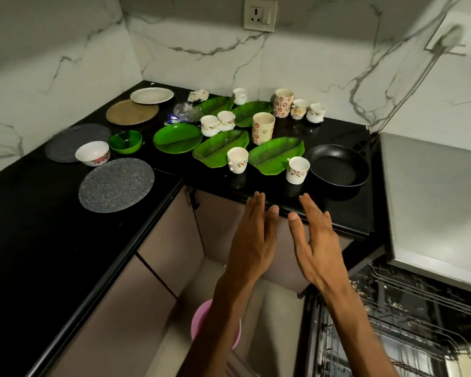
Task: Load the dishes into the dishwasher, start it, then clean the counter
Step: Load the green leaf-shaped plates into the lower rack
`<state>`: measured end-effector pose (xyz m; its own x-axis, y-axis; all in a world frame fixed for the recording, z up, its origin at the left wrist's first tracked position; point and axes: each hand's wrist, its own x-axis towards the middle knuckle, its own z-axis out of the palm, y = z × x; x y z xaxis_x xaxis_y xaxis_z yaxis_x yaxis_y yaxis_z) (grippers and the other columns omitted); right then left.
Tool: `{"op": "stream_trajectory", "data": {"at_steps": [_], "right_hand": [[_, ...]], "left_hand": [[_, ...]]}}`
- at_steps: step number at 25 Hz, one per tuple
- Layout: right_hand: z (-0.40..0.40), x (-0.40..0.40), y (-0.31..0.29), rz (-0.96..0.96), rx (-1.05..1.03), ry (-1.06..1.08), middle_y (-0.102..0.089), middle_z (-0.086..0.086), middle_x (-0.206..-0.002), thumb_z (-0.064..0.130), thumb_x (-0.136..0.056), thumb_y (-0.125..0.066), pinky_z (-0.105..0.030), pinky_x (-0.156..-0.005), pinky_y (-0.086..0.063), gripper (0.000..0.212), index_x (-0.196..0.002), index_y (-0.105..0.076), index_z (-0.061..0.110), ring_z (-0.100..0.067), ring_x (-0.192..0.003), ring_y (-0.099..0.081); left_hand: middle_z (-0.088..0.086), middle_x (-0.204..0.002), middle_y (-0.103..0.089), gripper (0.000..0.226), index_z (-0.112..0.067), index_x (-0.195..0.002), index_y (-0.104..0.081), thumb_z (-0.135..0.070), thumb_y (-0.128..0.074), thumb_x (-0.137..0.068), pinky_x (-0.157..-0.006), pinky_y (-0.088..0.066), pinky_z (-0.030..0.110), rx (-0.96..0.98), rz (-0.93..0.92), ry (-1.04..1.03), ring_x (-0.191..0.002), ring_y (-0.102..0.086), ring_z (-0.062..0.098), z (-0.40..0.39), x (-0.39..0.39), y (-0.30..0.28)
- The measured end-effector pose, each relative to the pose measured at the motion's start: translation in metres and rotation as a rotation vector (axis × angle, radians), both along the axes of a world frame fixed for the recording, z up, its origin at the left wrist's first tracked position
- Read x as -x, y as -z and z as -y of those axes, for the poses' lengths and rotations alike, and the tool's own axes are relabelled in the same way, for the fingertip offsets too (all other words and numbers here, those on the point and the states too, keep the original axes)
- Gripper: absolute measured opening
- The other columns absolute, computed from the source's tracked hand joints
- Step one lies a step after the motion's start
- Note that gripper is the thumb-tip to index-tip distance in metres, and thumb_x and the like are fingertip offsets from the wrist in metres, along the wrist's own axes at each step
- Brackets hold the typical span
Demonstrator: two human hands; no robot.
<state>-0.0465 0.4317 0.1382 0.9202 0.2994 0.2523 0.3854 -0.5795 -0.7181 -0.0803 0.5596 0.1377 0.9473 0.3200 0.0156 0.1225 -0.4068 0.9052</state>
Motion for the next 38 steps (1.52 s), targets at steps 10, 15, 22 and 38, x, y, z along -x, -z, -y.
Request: {"op": "stream_trajectory", "data": {"at_steps": [10, 15, 22, 38], "right_hand": [[-0.028, -0.045, 0.009, 0.002, -0.010, -0.016, -0.035, 0.001, -0.155, 0.060, -0.096, -0.028, -0.037, -0.122, -0.012, 0.067, -0.150, -0.033, 0.020, -0.004, -0.144, -0.023], [-0.031, -0.100, 0.016, -0.013, 0.013, -0.063, -0.040, 0.001, -0.153, 0.061, -0.096, -0.026, -0.042, -0.122, -0.014, 0.067, -0.149, -0.034, 0.022, -0.013, -0.144, -0.029], [-0.014, -0.204, 0.052, -0.098, 0.051, -0.077, -0.048, -0.009, -0.145, 0.056, -0.092, -0.046, -0.048, -0.104, -0.044, 0.067, -0.145, -0.037, 0.017, -0.025, -0.134, -0.045], [0.060, -0.300, 0.102, -0.174, 0.522, 0.033, -0.065, -0.004, -0.128, -0.005, -0.080, -0.055, -0.041, -0.120, -0.006, 0.059, -0.135, -0.056, 0.014, -0.018, -0.125, -0.055]], "left_hand": [[-0.003, -0.161, -0.016, 0.066, -0.021, -0.153, -0.019, -0.053, -0.025, -0.095, -0.118, -0.014, 0.028, 0.000, -0.051, 0.019, -0.147, -0.010, 0.009, -0.029, -0.044, 0.004], [0.003, -0.159, -0.023, 0.062, -0.015, -0.151, -0.026, -0.047, -0.030, -0.098, -0.119, -0.020, 0.030, -0.027, -0.029, -0.058, -0.147, -0.016, 0.013, -0.035, -0.088, 0.009], [0.004, -0.156, -0.030, 0.063, -0.016, -0.150, -0.031, -0.049, -0.033, -0.096, -0.118, -0.025, 0.035, 0.021, -0.055, -0.234, -0.145, -0.024, 0.014, -0.023, -0.160, 0.022], [-0.008, -0.158, -0.025, 0.065, -0.030, -0.153, -0.017, -0.053, -0.037, -0.096, -0.112, -0.022, 0.018, -0.012, -0.220, 0.101, -0.144, -0.023, 0.007, 0.039, -0.233, 0.081]]}}
